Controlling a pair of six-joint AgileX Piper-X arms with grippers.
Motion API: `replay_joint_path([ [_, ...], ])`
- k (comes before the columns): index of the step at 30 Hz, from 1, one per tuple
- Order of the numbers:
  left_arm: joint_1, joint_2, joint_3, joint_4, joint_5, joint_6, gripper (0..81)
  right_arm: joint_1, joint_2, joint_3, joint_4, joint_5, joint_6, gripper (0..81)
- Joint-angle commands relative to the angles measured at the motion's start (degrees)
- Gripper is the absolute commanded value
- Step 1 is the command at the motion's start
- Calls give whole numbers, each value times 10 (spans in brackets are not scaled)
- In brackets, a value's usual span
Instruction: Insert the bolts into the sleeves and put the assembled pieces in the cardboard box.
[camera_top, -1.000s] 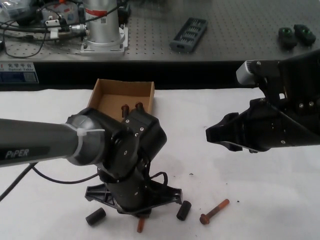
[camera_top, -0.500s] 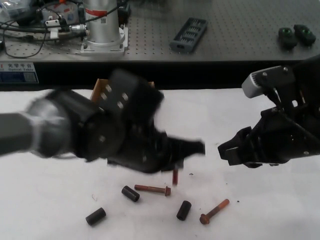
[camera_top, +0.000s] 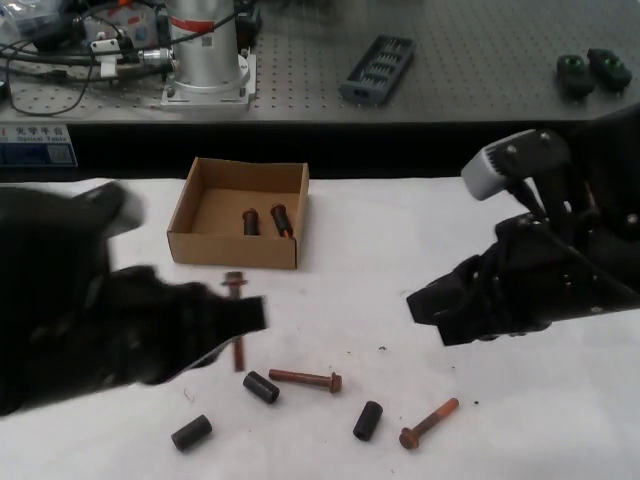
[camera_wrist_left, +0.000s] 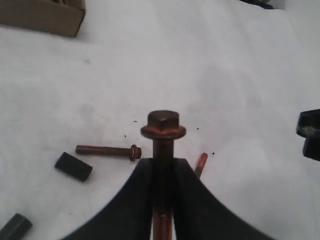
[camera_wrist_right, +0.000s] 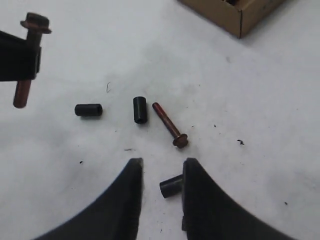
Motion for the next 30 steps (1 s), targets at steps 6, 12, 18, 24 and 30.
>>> replay_joint_path([
  [6, 37, -172, 115, -132, 26, -10, 6, 34, 149, -77, 23, -40, -31, 226],
  [12, 37, -246, 132, -125, 29, -28, 6, 67, 263, -200, 107, -34, -69, 226],
  [18, 37, -290, 132, -106, 25, -44, 6, 99, 328, -278, 185, -15, -104, 226],
  [24, 37, -313, 132, -43, 14, -44, 6, 136, 349, -295, 206, 24, -106, 226],
  [30, 37, -315, 130, -39, -6, -74, 6, 159, 374, -298, 193, 32, -111, 226],
])
